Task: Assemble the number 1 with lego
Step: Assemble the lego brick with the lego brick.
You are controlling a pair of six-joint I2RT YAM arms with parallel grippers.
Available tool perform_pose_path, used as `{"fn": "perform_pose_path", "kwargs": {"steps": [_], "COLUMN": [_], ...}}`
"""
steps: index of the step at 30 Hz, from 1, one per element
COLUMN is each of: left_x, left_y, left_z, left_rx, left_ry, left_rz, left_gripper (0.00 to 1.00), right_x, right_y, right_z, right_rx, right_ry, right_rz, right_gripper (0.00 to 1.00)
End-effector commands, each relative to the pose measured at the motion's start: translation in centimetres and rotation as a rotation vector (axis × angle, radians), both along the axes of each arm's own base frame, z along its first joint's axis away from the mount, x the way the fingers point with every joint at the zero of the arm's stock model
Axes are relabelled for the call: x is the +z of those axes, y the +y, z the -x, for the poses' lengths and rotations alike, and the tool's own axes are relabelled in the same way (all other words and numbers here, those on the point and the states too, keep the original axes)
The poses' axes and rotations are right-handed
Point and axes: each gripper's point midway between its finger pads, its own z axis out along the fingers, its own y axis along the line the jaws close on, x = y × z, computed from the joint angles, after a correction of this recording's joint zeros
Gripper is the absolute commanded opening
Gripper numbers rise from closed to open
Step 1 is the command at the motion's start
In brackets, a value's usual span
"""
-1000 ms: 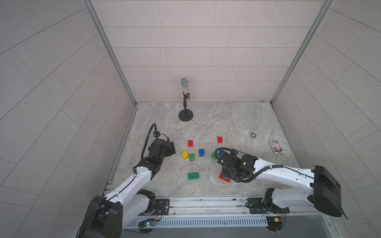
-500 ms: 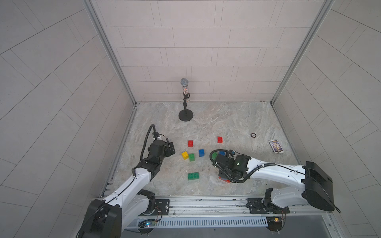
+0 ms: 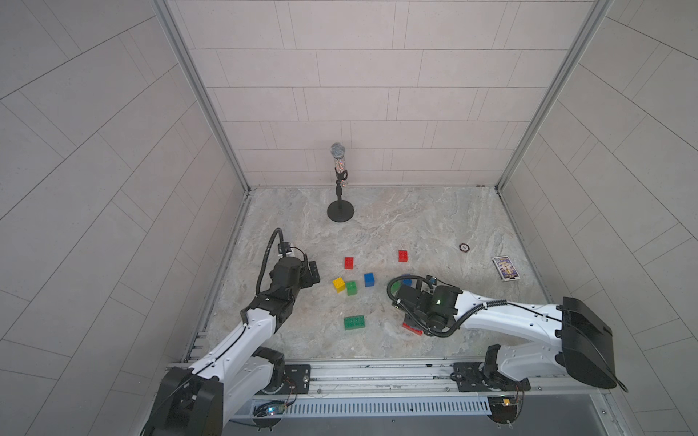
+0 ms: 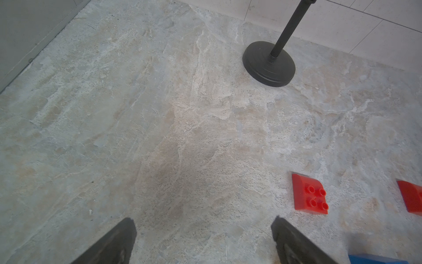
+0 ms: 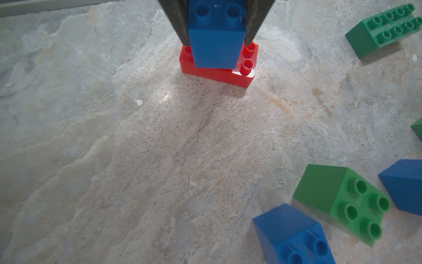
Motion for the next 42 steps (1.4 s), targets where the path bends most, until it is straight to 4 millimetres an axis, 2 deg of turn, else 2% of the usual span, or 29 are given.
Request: {"fn": "perform_pose_path", "kwargs": {"steps": [1, 16, 27, 31, 42], "left_x": [0.2, 0.2, 0.2, 0.1, 0.1], "left_y": [0.2, 0.3, 0.5, 0.6, 0.7], "left_z": [0.0, 0.0, 0.1, 0.1, 0.1], "left_rx": [0.013, 0.018, 0.025, 0.026, 0.031], "left_ry": [-0.021, -0.026, -0.029, -0.030, -0.030], "left_rz": [0.018, 0.027, 0.038, 0.040, 0.043], "left_gripper": [1.00, 1.00, 1.00, 1.00, 1.00], "right_x": [-0.8, -2.0, -5.0, -5.4, -5.8], "right_y": [-0.8, -0.7, 0.8, 0.7, 2.8], "right_z": [0.6, 1.0, 2.2, 2.6, 4.5], "right_rx": [-0.032, -0.034, 0.007, 0.028, 0.136], "right_ry": [0.012, 0.036, 0.078, 0.078, 0.054], "right_rz": [0.026, 0.075, 0.097, 0.113, 0.092], "right_gripper": [0.00, 0.00, 0.00, 0.00, 0.00]}}
